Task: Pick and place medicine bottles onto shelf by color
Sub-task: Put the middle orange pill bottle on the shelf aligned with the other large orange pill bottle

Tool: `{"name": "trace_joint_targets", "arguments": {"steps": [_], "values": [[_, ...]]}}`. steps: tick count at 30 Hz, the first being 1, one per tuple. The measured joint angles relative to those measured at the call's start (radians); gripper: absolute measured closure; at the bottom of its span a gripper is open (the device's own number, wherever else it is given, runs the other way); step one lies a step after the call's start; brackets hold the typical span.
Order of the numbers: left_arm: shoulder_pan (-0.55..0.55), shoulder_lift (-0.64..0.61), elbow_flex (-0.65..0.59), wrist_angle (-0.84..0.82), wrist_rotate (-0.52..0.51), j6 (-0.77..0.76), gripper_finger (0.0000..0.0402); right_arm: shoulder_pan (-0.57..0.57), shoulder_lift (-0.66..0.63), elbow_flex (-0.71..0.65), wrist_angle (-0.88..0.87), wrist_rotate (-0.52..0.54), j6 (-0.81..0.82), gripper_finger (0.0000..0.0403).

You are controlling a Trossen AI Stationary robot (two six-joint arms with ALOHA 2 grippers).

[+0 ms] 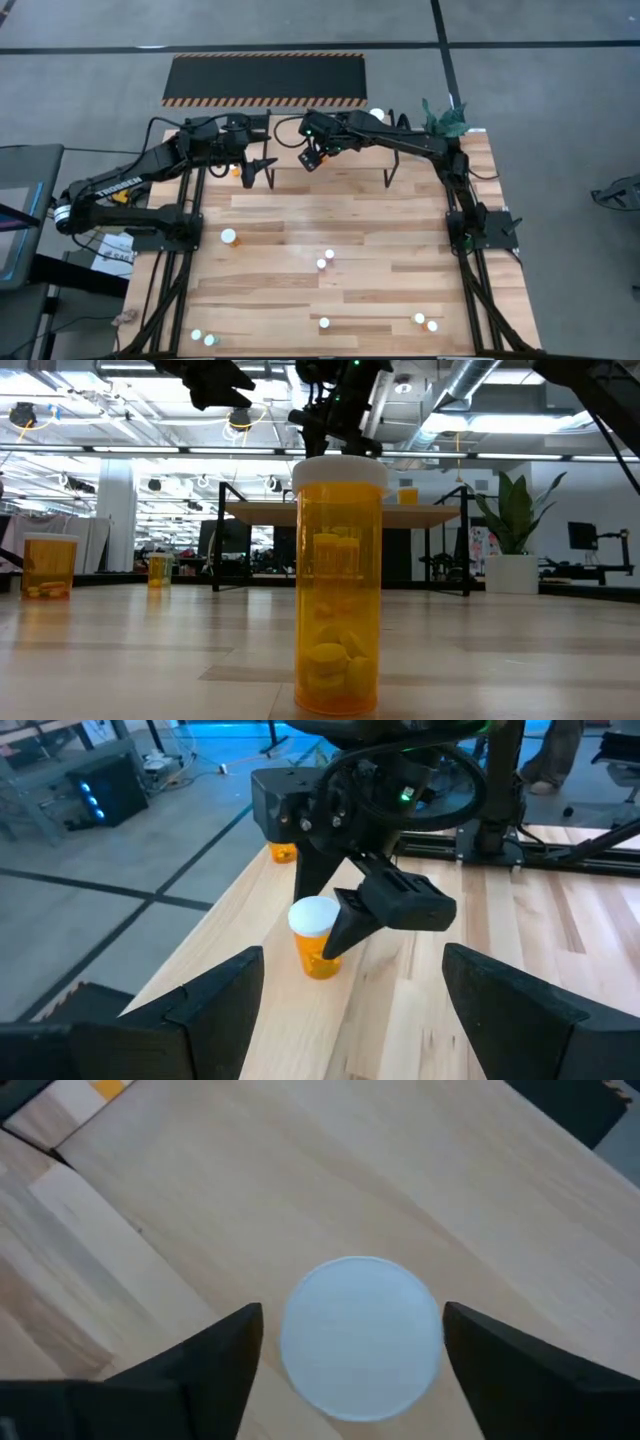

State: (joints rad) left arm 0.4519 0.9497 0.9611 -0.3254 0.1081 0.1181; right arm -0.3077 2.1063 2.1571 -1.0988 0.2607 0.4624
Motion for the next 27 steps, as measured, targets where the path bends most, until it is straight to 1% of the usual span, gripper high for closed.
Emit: {"name": "trace_joint_targets", "arguments": {"steps": [5, 12, 16, 20, 27], "values": [[0.000, 0.000, 0.000, 0.000, -0.009, -0.001, 0.0106, -0.001, 0.000, 0.000, -0.008, 0.000, -0.003, 0.0126], [0.000, 0.000, 0.000, 0.001, -0.027, 0.000, 0.0106, -0.002, 0.000, 0.000, -0.035, 0.000, -0.015, 0.0170], [0.000, 0.000, 0.000, 0.001, -0.029, -0.001, 0.0106, -0.009, -0.014, 0.001, -0.092, -0.003, -0.024, 0.0190], [0.000, 0.000, 0.000, 0.002, -0.043, 0.000, 0.0106, -0.018, -0.036, 0.000, -0.141, -0.012, -0.033, 0.0194], [0.001, 0.000, 0.000, 0.003, -0.064, -0.005, 0.0106, -0.071, -0.132, -0.004, -0.228, -0.024, -0.072, 0.0181]]}}
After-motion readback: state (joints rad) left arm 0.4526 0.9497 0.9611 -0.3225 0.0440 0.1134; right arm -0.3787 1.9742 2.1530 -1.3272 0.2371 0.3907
